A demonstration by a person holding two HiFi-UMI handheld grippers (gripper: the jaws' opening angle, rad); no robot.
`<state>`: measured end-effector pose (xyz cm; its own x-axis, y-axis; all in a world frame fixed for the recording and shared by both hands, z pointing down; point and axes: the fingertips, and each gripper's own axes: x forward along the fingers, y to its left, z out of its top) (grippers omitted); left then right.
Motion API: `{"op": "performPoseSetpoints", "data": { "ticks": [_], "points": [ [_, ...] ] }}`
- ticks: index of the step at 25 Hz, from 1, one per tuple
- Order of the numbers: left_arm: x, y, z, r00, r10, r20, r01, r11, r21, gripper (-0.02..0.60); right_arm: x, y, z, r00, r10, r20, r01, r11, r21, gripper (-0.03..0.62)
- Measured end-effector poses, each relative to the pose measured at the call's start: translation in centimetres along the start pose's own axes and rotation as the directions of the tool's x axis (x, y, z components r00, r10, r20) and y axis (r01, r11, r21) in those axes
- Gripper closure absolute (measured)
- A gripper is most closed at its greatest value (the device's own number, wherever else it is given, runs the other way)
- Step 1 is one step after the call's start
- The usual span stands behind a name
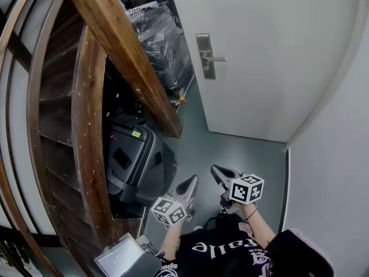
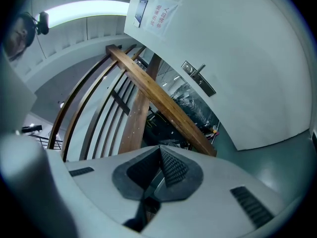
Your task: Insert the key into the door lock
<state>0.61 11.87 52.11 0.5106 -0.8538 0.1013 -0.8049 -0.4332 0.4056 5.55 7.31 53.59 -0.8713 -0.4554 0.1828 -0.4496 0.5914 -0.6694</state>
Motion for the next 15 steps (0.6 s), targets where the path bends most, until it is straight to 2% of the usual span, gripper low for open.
{"op": "performPoseSetpoints", "data": {
  "ticks": [8, 15],
  "points": [
    [-7.9, 1.4, -0.4, 1.000, 0.010, -0.010, -0.010, 1.000, 0.008, 0.577, 1.9, 5.3, -4.9, 1.000, -0.002, 0.008, 0.002, 1.000, 0.031, 0.576],
    [-15.4, 2.5, -2.6, 0.999, 0.031, -0.025, -0.032, 0.999, -0.019, 0.577, 2.5, 10.1, -11.1, 1.000, -0.012, -0.013, 0.012, 0.998, 0.060, 0.576]
  ]
}}
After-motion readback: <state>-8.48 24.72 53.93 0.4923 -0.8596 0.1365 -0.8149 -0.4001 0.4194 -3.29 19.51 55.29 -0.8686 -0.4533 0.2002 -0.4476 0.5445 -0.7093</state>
